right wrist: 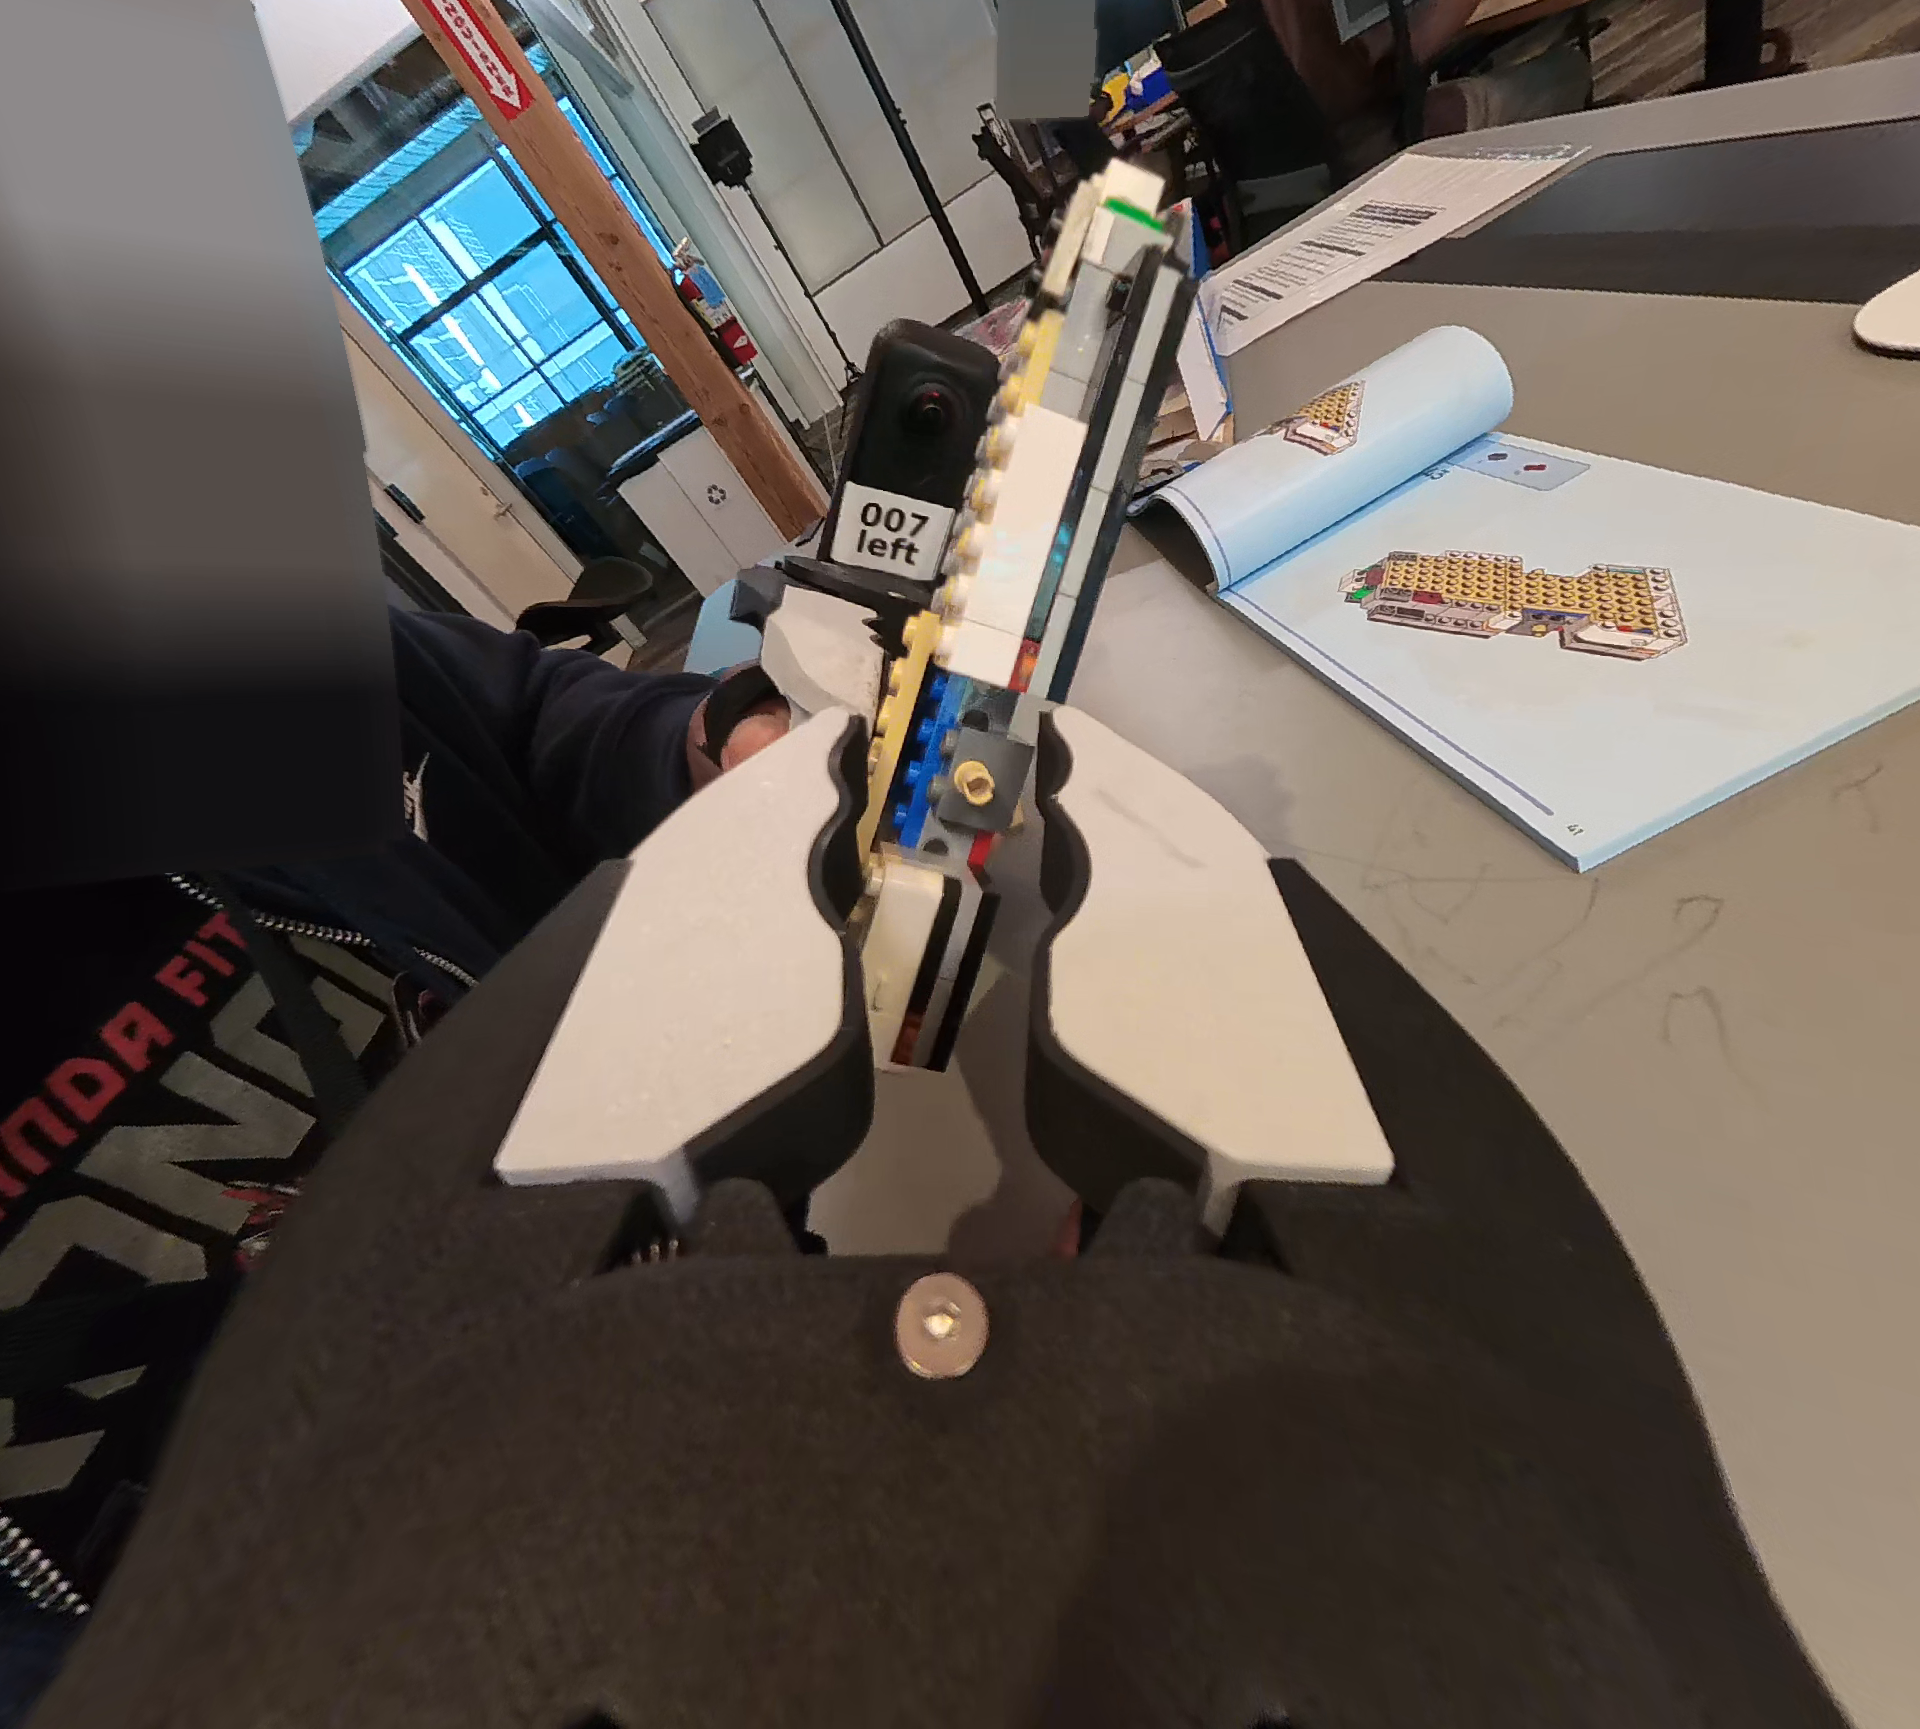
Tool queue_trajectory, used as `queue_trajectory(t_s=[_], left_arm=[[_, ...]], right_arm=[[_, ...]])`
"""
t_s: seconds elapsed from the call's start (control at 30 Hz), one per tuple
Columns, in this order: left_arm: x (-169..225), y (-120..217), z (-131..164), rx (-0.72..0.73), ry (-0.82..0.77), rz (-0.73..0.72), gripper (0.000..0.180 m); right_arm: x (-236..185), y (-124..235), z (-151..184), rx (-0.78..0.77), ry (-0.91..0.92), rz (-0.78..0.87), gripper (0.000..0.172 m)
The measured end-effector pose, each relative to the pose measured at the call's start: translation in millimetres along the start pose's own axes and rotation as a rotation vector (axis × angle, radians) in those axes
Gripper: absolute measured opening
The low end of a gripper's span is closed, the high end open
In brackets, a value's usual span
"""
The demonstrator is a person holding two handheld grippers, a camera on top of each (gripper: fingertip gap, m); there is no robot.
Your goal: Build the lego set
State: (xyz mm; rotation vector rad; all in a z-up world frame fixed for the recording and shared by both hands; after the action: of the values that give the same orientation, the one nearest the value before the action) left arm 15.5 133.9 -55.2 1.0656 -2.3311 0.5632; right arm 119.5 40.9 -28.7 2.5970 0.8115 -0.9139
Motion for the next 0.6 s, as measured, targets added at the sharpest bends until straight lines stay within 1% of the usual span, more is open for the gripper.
queue_trajectory(t_s=[0.2, 0.3, 0.4, 0.6], left_arm=[[1.0, -0.4, -0.1, -0.032, -0.054, -0.021, 0.023], [2.4, -0.9, -0.4, -0.039, -0.078, -0.019, 0.024], [3.2, -0.7, -1.5, -0.04, -0.099, -0.018, 0.024], [3.9, -0.3, -1.9, -0.004, -0.063, 0.016, 0.023]], right_arm=[[1.1, 0.2, 1.0, -0.02, -0.011, 0.023, 0.031], [-0.2, 0.7, 1.8, -0.017, -0.008, 0.006, 0.026], [-0.7, 0.9, 2.4, -0.012, -0.004, -0.005, 0.025], [-1.0, 0.4, 2.3, 0.015, -0.024, -0.042, 0.025]])
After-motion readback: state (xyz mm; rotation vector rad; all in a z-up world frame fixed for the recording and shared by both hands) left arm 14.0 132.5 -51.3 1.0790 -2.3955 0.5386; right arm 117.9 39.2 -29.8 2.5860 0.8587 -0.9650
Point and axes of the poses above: each gripper's, where its closed fingertips meet, y back along the fingers, z out of its underside, x = y × z across the jaws, the point moved 7 cm from there along y, back along the fingers, and after that the axes turned 11 degrees about -y, right-handed, at the moved point
